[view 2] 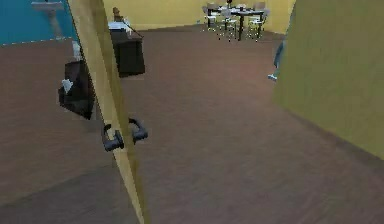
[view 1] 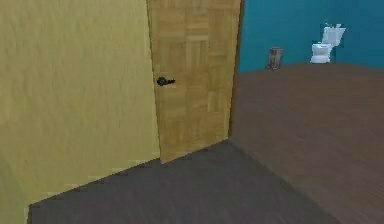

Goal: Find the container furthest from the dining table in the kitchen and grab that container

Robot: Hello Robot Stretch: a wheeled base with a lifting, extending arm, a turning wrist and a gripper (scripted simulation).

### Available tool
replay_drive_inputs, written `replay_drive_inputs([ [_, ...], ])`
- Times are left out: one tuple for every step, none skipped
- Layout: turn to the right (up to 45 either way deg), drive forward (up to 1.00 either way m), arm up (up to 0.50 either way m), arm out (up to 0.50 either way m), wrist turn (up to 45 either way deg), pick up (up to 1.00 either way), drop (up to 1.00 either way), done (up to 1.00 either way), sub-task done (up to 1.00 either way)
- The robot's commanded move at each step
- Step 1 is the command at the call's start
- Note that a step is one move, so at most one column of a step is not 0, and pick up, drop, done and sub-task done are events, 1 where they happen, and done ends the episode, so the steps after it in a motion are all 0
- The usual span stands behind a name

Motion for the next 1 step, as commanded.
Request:
replay_drive_inputs([
  [0.0,0.50,0.00,0.00,0.0,0.00,0.00,0.00,0.00],
])
